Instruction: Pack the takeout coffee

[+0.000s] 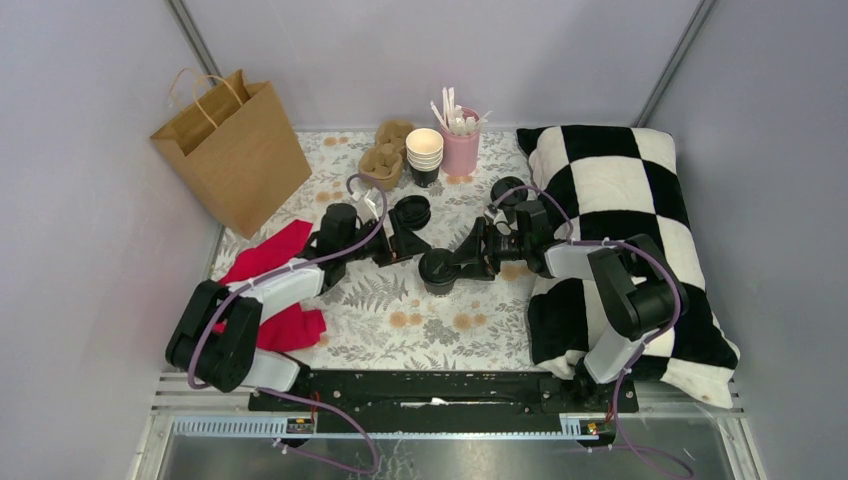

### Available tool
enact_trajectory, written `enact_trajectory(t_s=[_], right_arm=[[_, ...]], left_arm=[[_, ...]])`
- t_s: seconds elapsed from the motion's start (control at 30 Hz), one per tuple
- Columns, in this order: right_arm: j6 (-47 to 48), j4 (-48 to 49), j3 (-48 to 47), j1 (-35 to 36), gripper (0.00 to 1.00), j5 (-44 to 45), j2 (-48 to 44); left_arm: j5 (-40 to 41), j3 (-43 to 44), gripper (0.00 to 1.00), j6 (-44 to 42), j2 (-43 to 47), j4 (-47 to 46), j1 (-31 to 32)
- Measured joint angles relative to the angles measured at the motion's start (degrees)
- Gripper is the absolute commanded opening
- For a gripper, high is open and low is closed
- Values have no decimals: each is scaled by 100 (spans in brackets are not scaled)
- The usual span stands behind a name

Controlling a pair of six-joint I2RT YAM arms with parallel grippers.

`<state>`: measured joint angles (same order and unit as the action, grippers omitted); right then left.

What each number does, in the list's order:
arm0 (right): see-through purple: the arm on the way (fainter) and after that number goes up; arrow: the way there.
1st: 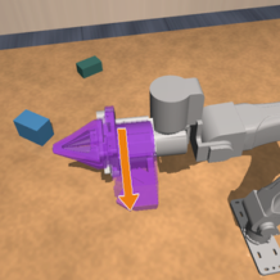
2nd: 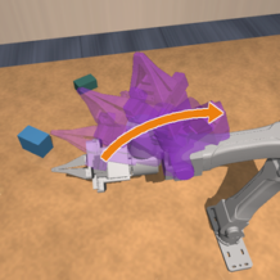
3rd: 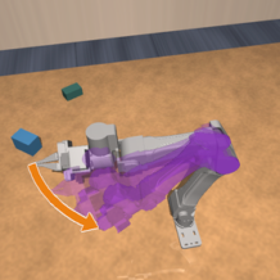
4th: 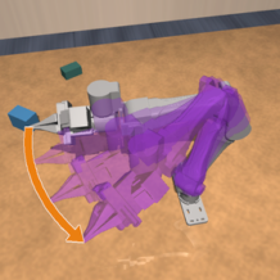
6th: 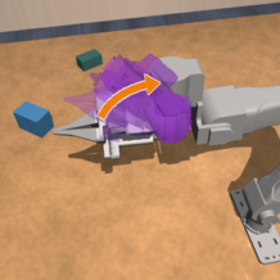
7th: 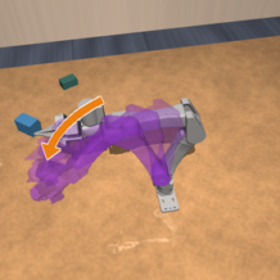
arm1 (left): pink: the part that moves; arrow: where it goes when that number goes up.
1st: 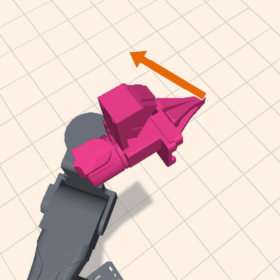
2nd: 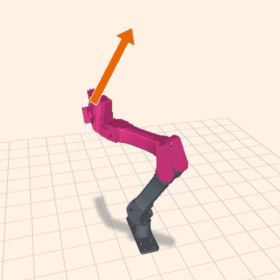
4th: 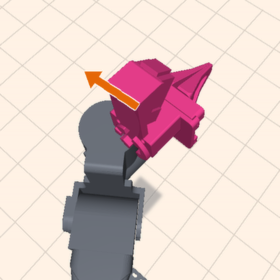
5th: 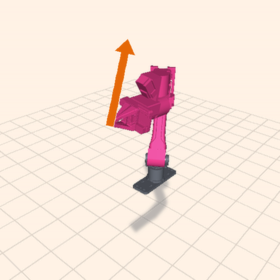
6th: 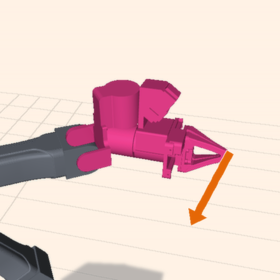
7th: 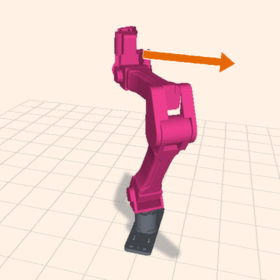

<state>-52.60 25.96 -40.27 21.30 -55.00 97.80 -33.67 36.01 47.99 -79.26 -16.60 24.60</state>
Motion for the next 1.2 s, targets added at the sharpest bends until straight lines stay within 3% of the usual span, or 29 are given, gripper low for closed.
enact_trajectory(t_s=[0.33, 0.43, 0.53, 0.67, 0.83, 0.93, 1.2], right_arm=[[-107, 398, 85, -9, 70, -131, 188], [-280, 925, 223, -15, 71, -205, 348], [-533, 1497, 376, -11, 78, -251, 463], [-566, 1386, 367, 9, 86, -192, 400], [-273, 586, -101, 7, 85, -116, 361], [-212, 599, -162, 7, 83, -63, 435], [-538, 1902, 426, -46, 77, -310, 717]], left_arm=[[-205, -367, 68, 372, -811, -1246, -59], [-190, -752, 67, 584, -824, -1932, -90], [-192, -1062, 66, 776, -824, -2479, -105], [-188, -1200, 66, 852, -824, -2745, -111], [-140, -1217, 66, 857, -800, -2763, -173], [-39, -1250, 66, 859, -761, -2767, -168], [293, -1606, 63, 1078, -752, -3394, 118]])
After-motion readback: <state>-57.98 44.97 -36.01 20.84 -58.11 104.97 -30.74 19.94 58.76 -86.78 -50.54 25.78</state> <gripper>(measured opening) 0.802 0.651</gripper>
